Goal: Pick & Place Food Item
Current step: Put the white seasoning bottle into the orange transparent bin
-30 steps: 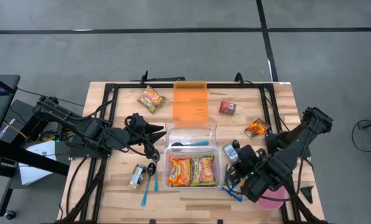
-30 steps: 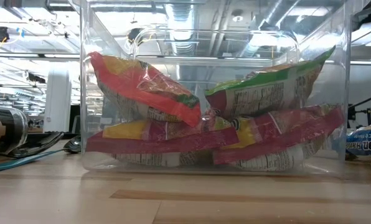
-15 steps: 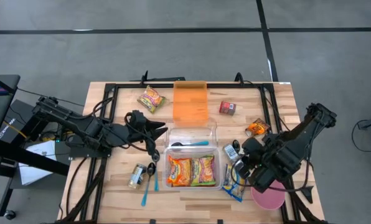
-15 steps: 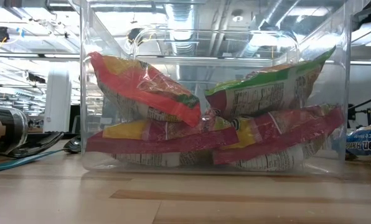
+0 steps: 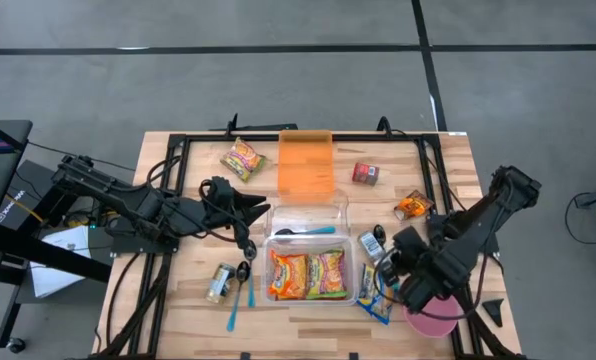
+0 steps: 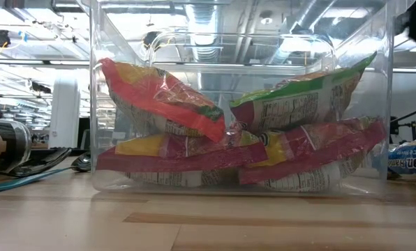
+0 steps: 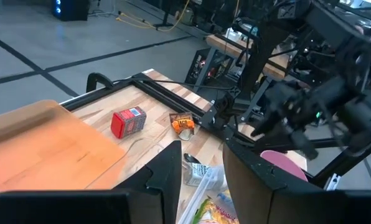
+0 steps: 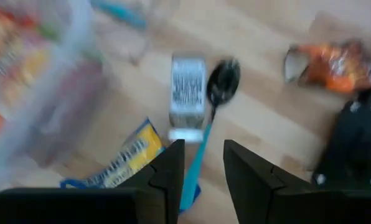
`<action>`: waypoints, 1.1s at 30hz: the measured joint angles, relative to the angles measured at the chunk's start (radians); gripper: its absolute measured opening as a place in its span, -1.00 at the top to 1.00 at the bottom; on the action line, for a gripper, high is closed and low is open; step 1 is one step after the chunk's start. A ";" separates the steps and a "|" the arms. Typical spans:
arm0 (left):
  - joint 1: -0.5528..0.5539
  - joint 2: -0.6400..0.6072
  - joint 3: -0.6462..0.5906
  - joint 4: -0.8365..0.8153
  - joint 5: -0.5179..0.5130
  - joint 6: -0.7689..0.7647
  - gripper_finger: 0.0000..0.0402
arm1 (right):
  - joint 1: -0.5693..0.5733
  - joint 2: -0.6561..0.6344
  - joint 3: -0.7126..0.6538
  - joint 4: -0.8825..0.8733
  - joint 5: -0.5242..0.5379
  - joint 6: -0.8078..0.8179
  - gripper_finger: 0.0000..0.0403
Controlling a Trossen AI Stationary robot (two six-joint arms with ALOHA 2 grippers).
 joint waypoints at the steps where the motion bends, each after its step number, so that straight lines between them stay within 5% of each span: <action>1: 0.000 0.000 0.000 0.000 0.000 0.000 0.44 | 0.000 0.000 -0.027 0.032 -0.017 -0.010 0.46; 12: 0.000 0.000 0.000 0.051 0.001 -0.001 0.44 | -0.069 -0.054 -0.312 0.409 -0.136 -0.025 0.28; 24: 0.000 0.000 0.000 0.090 0.003 -0.001 0.44 | -0.111 -0.156 -0.483 0.601 -0.150 -0.130 -0.13; 33: 0.000 0.000 0.000 0.093 0.003 -0.001 0.44 | -0.161 -0.082 -0.512 0.627 -0.153 -0.167 -0.17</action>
